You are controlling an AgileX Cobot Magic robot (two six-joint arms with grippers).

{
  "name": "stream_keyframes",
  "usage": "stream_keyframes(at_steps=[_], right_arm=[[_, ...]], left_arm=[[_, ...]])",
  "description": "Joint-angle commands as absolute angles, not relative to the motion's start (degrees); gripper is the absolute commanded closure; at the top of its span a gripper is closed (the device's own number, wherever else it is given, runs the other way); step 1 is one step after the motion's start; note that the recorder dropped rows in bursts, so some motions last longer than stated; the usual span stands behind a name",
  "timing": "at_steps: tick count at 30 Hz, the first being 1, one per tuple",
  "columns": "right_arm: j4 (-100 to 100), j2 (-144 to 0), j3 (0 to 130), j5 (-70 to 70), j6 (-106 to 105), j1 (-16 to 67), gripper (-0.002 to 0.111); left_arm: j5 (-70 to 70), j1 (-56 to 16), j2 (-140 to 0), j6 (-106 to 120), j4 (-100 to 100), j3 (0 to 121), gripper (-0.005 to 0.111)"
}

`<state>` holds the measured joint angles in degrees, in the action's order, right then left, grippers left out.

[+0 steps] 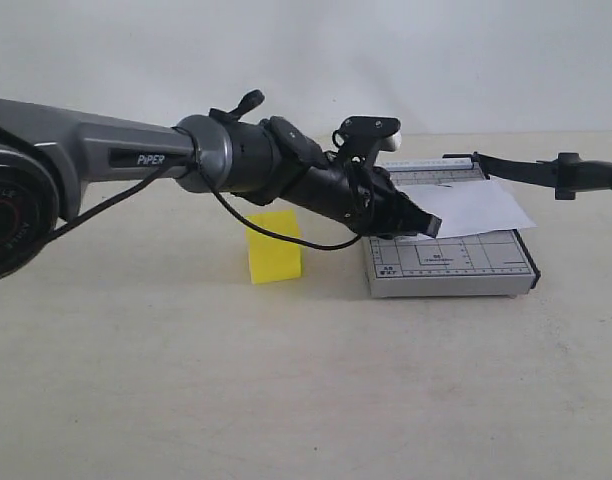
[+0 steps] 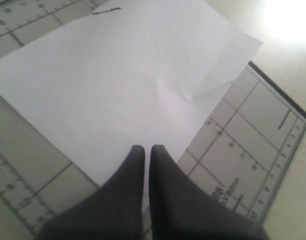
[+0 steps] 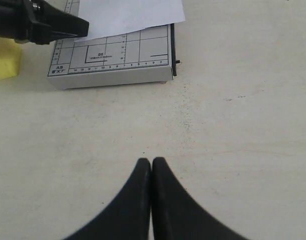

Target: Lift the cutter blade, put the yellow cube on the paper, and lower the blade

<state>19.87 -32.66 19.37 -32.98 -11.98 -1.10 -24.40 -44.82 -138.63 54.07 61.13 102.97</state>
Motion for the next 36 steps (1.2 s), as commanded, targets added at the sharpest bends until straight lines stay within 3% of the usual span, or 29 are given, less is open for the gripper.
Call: stream_keyframes(at_steps=[1, 8, 23, 30, 36], right_arm=[[20.0, -32.7, 19.3, -32.8, -12.1, -1.5, 0.108], [20.0, -32.7, 19.3, -32.8, -12.1, -1.5, 0.108], [20.0, -32.7, 19.3, -32.8, -12.7, -1.5, 0.108], [20.0, -32.7, 19.3, -32.7, -12.7, -1.5, 0.108], [20.0, -32.7, 19.3, -32.3, -14.0, -1.5, 0.108]], left_arm=[[-31.6, -45.1, -143.1, 51.5, 60.4, 109.3, 0.102], [-34.6, -45.1, -147.3, 42.8, 51.5, 116.9, 0.102], [-25.2, -45.1, -143.1, 45.2, 51.5, 116.9, 0.102], [-27.3, -45.6, -138.3, 42.8, 53.7, 115.2, 0.102], [-8.6, -46.3, -129.3, 38.0, 58.5, 102.6, 0.102]])
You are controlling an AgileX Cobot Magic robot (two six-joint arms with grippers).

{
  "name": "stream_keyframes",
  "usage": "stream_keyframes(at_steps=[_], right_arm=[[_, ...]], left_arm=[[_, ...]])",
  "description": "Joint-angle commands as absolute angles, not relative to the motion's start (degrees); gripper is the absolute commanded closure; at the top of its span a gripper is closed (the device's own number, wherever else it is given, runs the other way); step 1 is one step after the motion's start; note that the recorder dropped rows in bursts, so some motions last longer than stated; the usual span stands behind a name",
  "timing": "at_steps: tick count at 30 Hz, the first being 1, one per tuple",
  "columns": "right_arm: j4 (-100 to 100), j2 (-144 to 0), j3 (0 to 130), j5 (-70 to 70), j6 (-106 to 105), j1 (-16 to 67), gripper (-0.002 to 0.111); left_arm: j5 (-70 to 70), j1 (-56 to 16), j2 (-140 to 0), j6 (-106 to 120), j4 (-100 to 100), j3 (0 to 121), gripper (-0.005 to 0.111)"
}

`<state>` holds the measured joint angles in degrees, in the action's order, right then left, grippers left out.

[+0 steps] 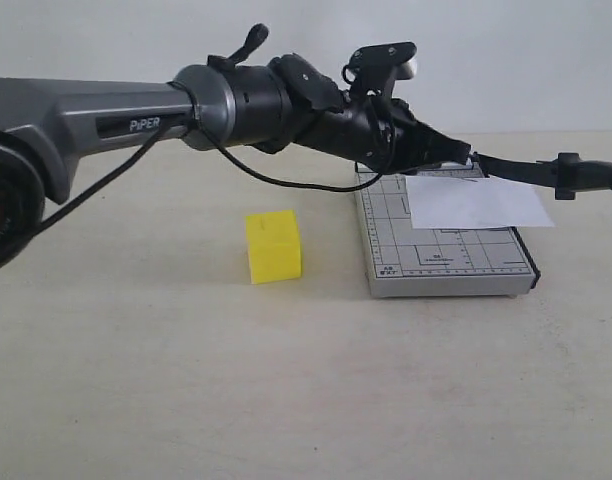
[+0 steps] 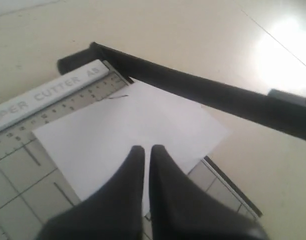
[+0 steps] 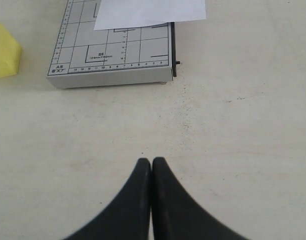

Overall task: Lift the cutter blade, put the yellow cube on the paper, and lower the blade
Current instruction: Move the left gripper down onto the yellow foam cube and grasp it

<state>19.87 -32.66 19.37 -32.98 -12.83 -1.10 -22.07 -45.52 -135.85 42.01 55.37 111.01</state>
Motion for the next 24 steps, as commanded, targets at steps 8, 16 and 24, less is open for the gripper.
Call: stream_keyframes(at_steps=[8, 16, 24], right_arm=[[20.0, -32.7, 19.3, -32.3, -14.0, -1.5, 0.108], [20.2, -32.7, 19.3, -32.3, -14.0, -1.5, 0.108], [20.2, -32.7, 19.3, -32.3, -14.0, -1.5, 0.108]], left_arm=[[36.5, -51.6, -110.1, 37.8, 65.0, 67.6, 0.102], [32.3, -51.8, -106.0, 37.8, 65.3, 55.4, 0.099], [27.3, -51.8, -107.9, 35.8, 65.3, 55.1, 0.023]])
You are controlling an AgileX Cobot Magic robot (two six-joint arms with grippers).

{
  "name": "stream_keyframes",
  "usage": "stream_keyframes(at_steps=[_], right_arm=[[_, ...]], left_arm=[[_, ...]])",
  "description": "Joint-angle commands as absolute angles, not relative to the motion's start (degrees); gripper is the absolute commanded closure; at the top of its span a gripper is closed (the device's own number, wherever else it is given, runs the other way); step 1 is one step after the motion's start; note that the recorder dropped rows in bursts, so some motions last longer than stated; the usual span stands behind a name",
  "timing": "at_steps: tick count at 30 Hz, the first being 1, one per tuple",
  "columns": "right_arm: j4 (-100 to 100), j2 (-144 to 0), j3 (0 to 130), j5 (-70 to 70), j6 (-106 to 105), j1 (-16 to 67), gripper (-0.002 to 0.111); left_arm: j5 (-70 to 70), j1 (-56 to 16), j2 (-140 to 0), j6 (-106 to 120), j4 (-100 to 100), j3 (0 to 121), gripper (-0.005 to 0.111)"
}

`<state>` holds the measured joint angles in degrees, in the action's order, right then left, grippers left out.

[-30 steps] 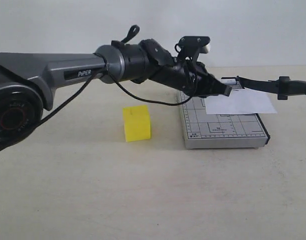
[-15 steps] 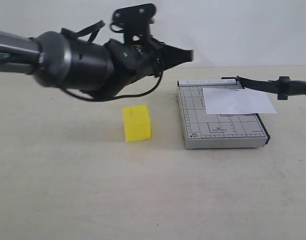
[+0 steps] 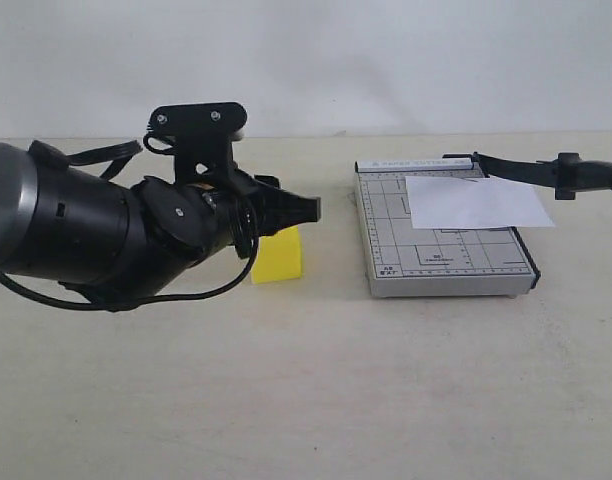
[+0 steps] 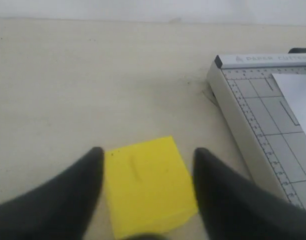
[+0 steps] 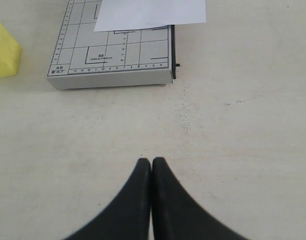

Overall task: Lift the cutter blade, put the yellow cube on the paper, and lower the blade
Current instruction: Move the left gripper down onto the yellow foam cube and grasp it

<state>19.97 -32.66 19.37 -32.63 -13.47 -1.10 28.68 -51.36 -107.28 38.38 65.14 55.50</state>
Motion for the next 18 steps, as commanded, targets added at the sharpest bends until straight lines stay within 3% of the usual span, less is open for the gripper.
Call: stream_keyframes(at_steps=[1, 2, 3, 13, 18], right_arm=[[20.2, -32.7, 19.3, -32.3, -14.0, -1.5, 0.108], [20.2, -32.7, 19.3, -32.3, -14.0, -1.5, 0.108], [20.3, -32.7, 19.3, -32.3, -14.0, -1.5, 0.108], [21.0, -32.7, 19.3, -32.8, -14.0, -1.5, 0.108], [21.0, -32.7, 19.3, -32.8, -14.0, -1.5, 0.108]], left_arm=[[27.3, -51.8, -108.0, 34.0, 65.3, 55.1, 0.01], [27.3, -51.8, -108.2, 32.1, 65.3, 55.1, -0.001], [27.3, -51.8, -108.3, 30.4, 65.3, 55.1, -0.003], [27.3, -51.8, -109.0, 29.8, 65.2, 58.7, -0.003], [26.9, -51.8, -112.6, 46.4, 75.6, 64.0, 0.002]])
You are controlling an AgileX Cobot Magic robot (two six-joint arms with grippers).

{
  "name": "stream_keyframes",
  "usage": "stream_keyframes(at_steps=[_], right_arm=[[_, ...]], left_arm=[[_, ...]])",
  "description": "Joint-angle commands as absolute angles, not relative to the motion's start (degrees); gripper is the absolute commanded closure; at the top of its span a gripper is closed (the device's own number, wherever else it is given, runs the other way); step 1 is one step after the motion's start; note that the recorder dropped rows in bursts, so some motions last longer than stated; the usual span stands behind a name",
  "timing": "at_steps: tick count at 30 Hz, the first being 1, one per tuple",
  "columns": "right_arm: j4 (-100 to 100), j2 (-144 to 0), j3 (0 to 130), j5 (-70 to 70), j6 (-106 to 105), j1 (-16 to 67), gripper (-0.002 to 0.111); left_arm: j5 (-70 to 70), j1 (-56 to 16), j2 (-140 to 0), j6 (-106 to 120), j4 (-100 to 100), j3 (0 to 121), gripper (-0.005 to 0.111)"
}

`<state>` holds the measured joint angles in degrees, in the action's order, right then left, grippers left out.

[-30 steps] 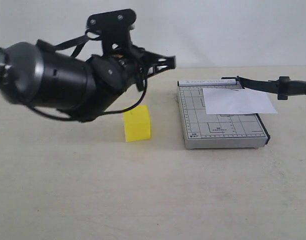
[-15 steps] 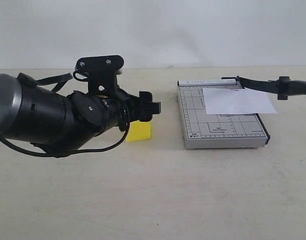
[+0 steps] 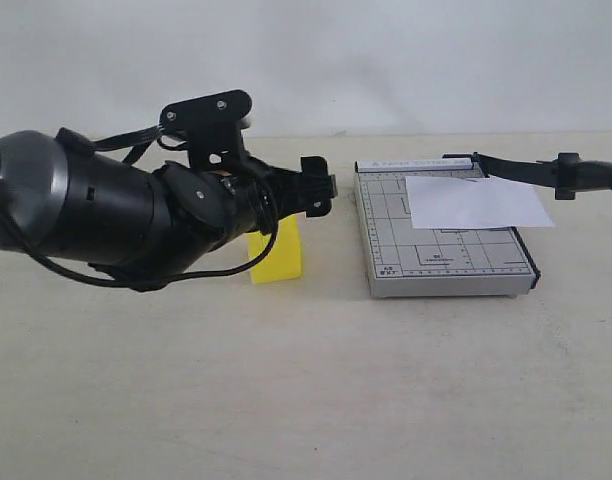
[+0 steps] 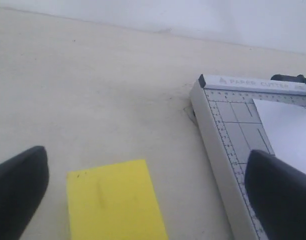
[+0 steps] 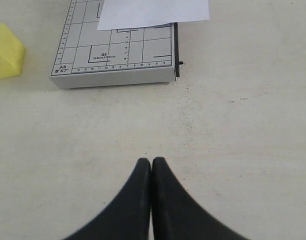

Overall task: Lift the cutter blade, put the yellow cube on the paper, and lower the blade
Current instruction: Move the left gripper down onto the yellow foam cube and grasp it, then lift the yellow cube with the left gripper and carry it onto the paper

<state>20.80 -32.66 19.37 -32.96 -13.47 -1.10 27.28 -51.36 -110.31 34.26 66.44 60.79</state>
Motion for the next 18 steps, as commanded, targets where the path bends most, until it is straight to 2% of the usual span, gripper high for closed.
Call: stream_keyframes(at_steps=[1, 6, 18], right_arm=[[21.0, -32.7, 19.3, -32.8, -14.0, -1.5, 0.108], [21.0, -32.7, 19.3, -32.8, -14.0, -1.5, 0.108], [22.1, -32.7, 19.3, -32.9, -14.0, -1.5, 0.108]], left_arm=[[26.9, -51.8, -113.2, 50.6, 79.6, 64.9, 0.003], [30.3, -51.8, -115.3, 69.1, 99.1, 68.5, 0.006], [30.0, -51.2, -119.7, 70.4, 99.9, 73.0, 0.006]])
